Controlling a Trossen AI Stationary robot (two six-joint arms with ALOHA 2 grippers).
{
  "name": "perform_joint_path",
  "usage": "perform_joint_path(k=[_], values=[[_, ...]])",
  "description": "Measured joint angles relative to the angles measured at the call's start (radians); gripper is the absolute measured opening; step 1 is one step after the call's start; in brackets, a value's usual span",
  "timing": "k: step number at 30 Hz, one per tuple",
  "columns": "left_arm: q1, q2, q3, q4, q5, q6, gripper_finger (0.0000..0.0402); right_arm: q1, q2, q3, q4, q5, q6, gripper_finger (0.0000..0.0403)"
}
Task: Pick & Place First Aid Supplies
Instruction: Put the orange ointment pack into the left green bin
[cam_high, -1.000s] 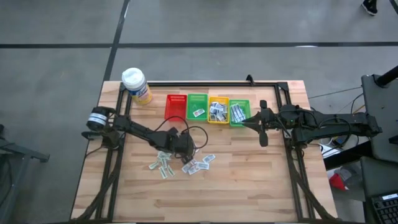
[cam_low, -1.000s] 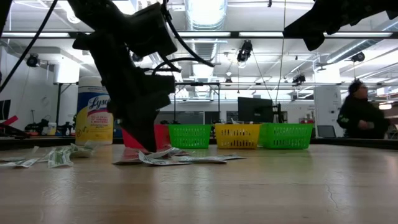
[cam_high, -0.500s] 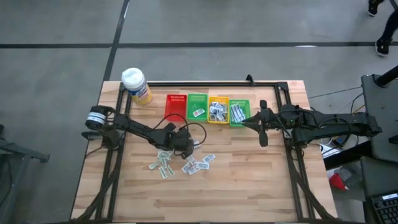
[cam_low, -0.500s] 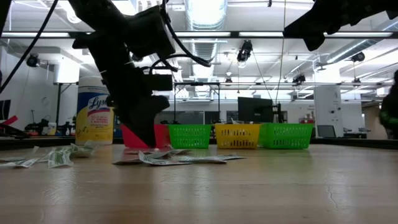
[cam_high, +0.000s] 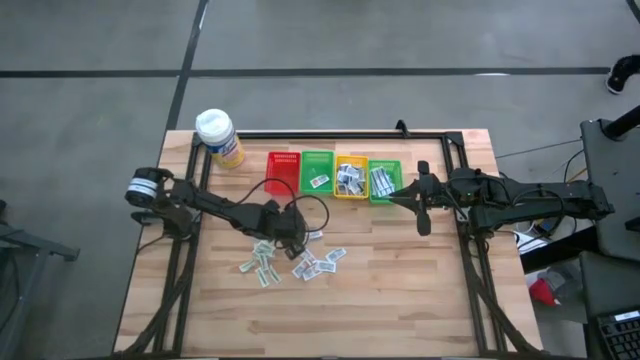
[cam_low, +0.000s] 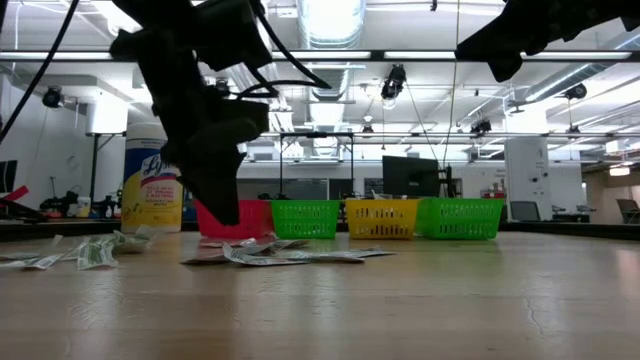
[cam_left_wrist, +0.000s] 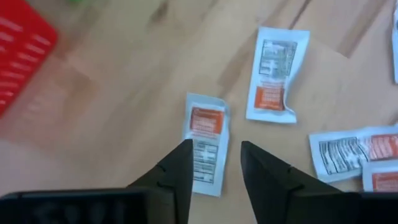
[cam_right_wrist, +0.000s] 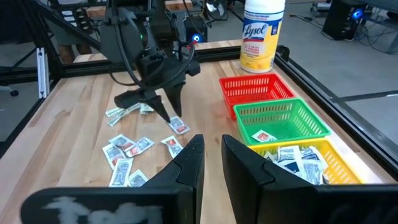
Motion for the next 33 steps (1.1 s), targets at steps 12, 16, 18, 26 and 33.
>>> perform_joint_path(k=[12, 16, 18, 26, 33], values=[[0.007, 0.008, 0.0, 0.121, 0.003, -0.022, 0.0162, 0.0, 0.0, 0.0, 0.0, 0.0, -0.007, 0.0052], [0.021, 0.009, 0.0, 0.133, -0.016, -0.107, 0.0163, 0.0, 0.0, 0.0, 0.0, 0.0, -0.007, 0.0052], [0.028, 0.009, 0.0, 0.132, -0.017, -0.148, 0.0163, 0.0, 0.0, 0.0, 0.0, 0.0, -0.008, 0.0052], [0.041, 0.009, 0.003, 0.132, -0.004, -0.278, 0.0162, 0.0, 0.0, 0.0, 0.0, 0.0, -0.008, 0.0052], [0.043, 0.024, 0.056, 0.132, 0.056, -0.307, 0.0161, 0.0, 0.0, 0.0, 0.001, 0.0, -0.008, 0.0052]])
